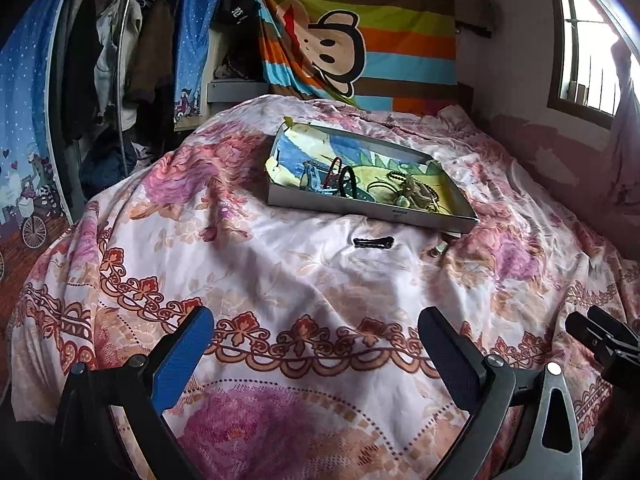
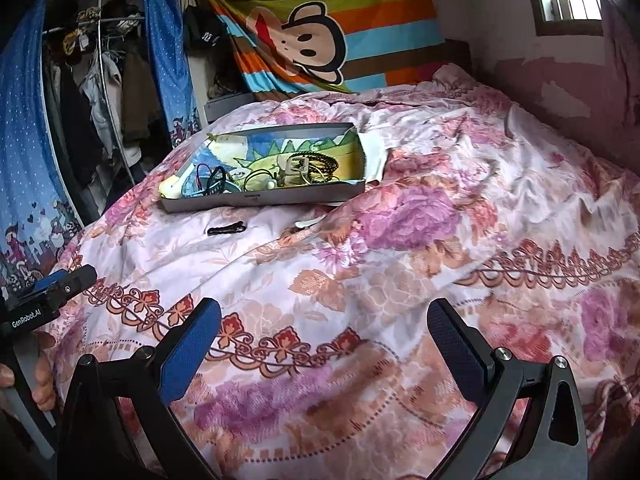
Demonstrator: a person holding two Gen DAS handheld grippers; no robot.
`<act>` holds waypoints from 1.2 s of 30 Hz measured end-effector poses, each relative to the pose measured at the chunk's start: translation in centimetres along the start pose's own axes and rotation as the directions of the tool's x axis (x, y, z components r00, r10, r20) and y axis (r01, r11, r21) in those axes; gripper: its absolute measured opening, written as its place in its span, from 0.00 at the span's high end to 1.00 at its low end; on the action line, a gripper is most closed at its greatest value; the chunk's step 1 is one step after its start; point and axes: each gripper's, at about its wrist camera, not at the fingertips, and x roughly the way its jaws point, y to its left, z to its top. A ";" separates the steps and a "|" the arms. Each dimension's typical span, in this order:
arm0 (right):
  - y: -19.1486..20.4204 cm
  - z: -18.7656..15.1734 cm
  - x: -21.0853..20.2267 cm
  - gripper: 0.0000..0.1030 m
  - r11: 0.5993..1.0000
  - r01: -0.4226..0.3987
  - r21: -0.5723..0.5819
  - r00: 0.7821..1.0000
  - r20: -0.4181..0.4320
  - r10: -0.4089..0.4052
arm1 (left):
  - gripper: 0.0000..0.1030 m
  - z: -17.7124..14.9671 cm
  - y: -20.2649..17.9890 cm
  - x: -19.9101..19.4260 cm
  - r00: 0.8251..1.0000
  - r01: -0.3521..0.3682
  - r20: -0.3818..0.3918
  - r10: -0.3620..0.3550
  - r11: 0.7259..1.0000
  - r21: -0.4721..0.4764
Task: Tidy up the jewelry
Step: 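Open both tools and raise them away from the tray, then grasp the black hair clip with the left tool while the right tool grasps the white clip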
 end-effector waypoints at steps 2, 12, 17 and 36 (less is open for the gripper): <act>0.4 0.3 0.4 0.02 1.000 -0.001 -0.007 1.000 -0.001 0.001 | 0.00 0.5 0.2 0.5 1.000 -0.003 -0.005 0.003 1.000 -0.001; -1.2 3.7 4.2 0.02 0.999 -0.025 -0.038 1.000 0.009 0.025 | 0.00 4.8 0.4 6.3 0.994 0.045 -0.103 -0.037 0.997 0.067; -2.2 5.7 8.3 0.02 0.997 -0.067 -0.028 0.997 -0.052 0.066 | 0.00 6.9 -0.4 11.3 0.977 0.120 -0.192 -0.096 0.986 0.113; -0.1 8.1 18.7 0.38 0.934 -0.357 0.000 0.902 -0.260 0.345 | 0.50 7.6 -5.8 19.3 0.923 0.329 -0.329 -0.197 0.849 0.413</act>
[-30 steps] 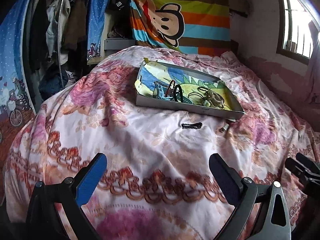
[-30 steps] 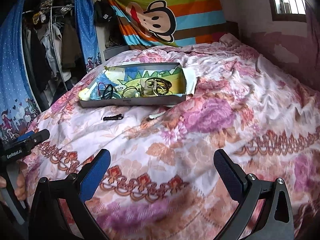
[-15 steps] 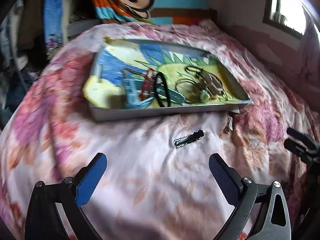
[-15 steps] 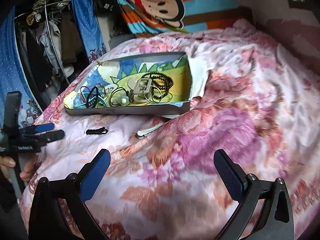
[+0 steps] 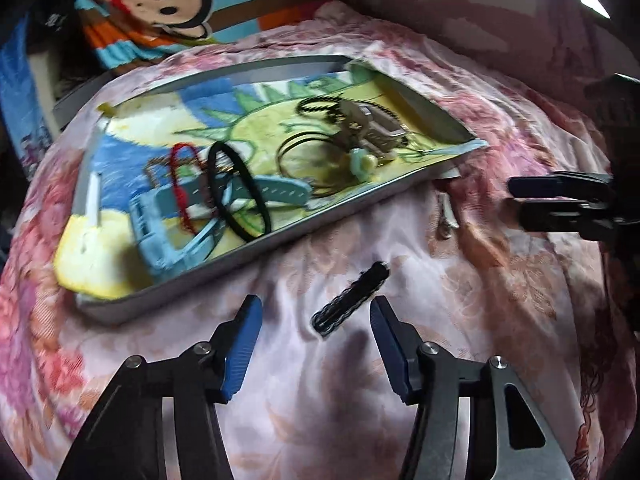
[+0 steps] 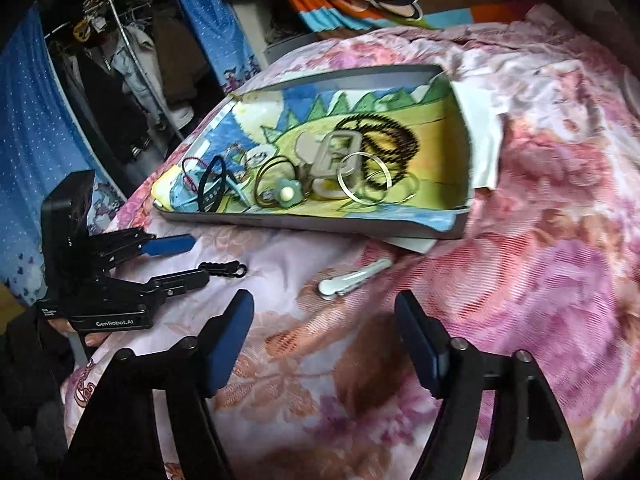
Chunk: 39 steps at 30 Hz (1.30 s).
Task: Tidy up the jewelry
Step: 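Grasp the black hair clip with the left tool while the right tool grasps the white clip, then lower the black clip into the tray with the left tool while the right tool drops the white clip in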
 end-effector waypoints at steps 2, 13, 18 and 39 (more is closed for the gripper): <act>0.3 0.1 1.0 0.40 1.000 0.008 -0.014 1.000 -0.025 -0.008 | 0.56 0.2 -0.3 -0.1 0.999 0.039 0.015 -0.040 0.999 0.022; 0.2 1.3 5.0 0.56 0.994 0.105 0.004 0.988 -0.117 -0.104 | 0.77 0.6 -1.1 2.1 0.993 0.105 -0.052 -0.102 0.992 0.063; 1.2 1.1 6.1 0.56 0.982 0.186 -0.036 0.969 -0.156 -0.189 | 0.77 0.5 -1.2 2.2 0.994 0.091 -0.061 -0.087 0.994 0.058; 0.0 -0.4 3.1 0.84 0.992 0.120 0.049 0.992 -0.048 -0.118 | 0.89 0.6 -1.3 1.1 0.993 0.090 -0.075 -0.096 0.993 -0.081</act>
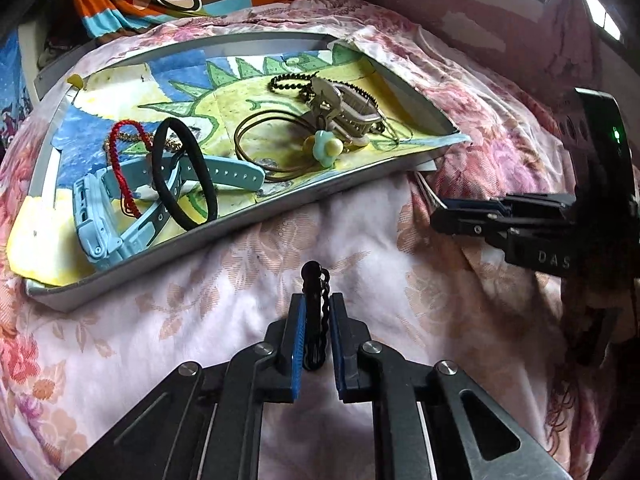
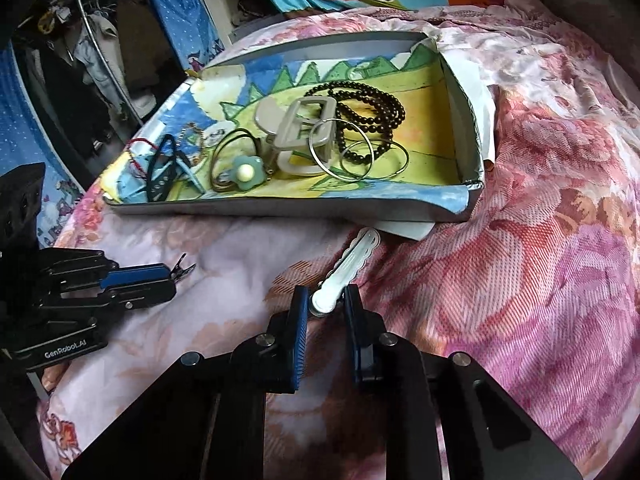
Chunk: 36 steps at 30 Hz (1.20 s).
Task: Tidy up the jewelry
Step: 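Lower the black clip into the tray with the left tool while the right tool drops the white clip in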
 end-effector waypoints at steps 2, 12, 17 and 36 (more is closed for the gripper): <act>0.3 0.0 -0.4 0.84 1.000 -0.010 -0.004 1.000 0.009 0.010 | 0.89 -0.1 -0.4 -0.7 1.000 0.009 0.024 -0.009 1.000 0.005; 2.5 -0.8 -4.5 0.84 0.994 0.015 -0.108 0.984 0.180 0.004 | 0.89 0.7 -1.1 -4.3 0.977 0.000 0.212 0.003 1.000 -0.012; 2.5 1.4 -5.4 0.84 0.992 0.057 -0.113 0.957 0.290 -0.022 | 0.89 3.1 -0.7 -4.8 0.962 -0.055 0.262 0.071 0.996 -0.069; -0.1 3.9 -1.2 0.84 0.996 0.083 0.013 0.964 0.254 -0.083 | 0.89 7.1 1.2 -1.9 0.960 -0.112 0.235 0.151 0.979 -0.173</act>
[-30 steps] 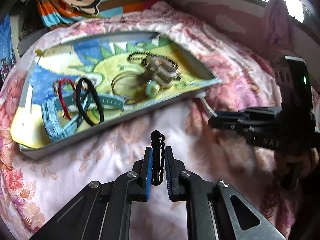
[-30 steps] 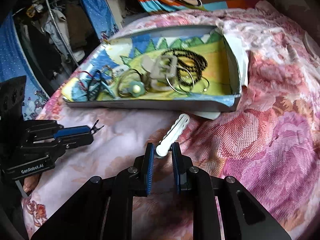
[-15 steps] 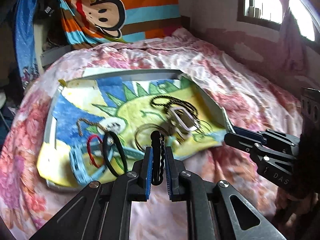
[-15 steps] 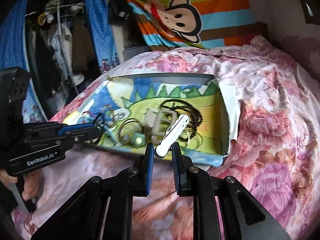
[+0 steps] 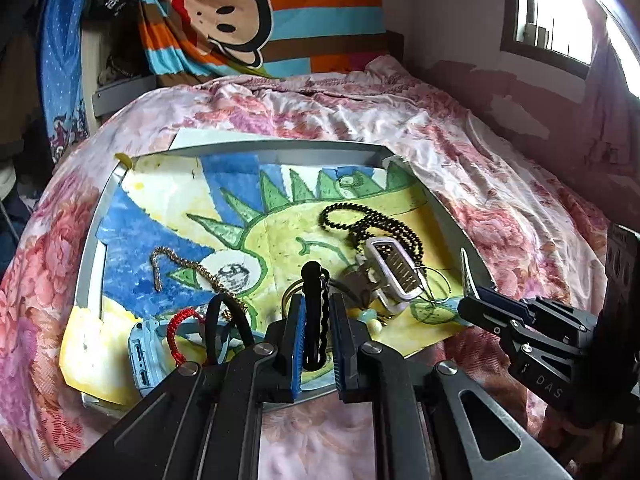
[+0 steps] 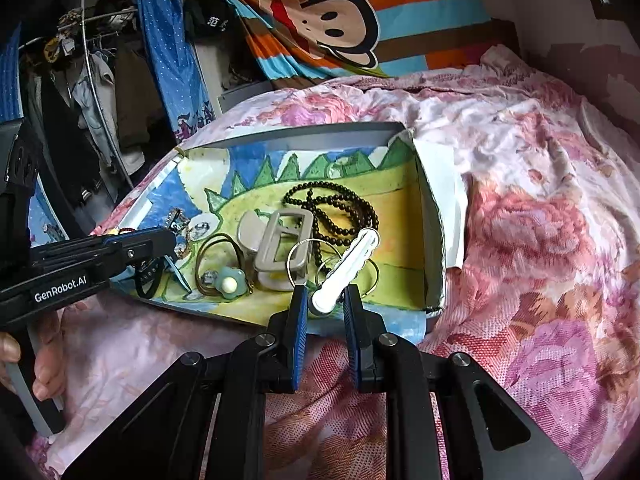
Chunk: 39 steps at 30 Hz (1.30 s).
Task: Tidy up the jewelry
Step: 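Lower the black clip into the tray with the left tool while the right tool drops the white clip in, then open both tools and pull them back from the tray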
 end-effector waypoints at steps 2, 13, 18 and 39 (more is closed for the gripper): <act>-0.1 0.0 0.0 0.84 1.000 -0.002 0.004 1.000 -0.001 0.002 | 0.89 0.0 0.2 0.2 1.000 0.009 -0.007 -0.009 1.000 -0.012; -0.3 -0.1 0.2 0.84 1.000 -0.003 0.006 1.000 -0.001 0.003 | 0.88 0.0 1.7 0.8 0.996 0.081 -0.025 -0.084 0.992 -0.100; -0.3 -0.1 0.0 0.77 1.000 -0.008 0.006 1.000 0.003 0.008 | 0.88 0.2 1.8 0.5 0.994 0.105 -0.011 -0.107 0.989 -0.104; 1.1 0.4 -11.1 0.11 0.998 0.062 -0.003 0.956 0.287 -0.058 | 0.00 -0.7 2.1 -10.9 0.964 0.005 0.265 0.035 0.989 -0.151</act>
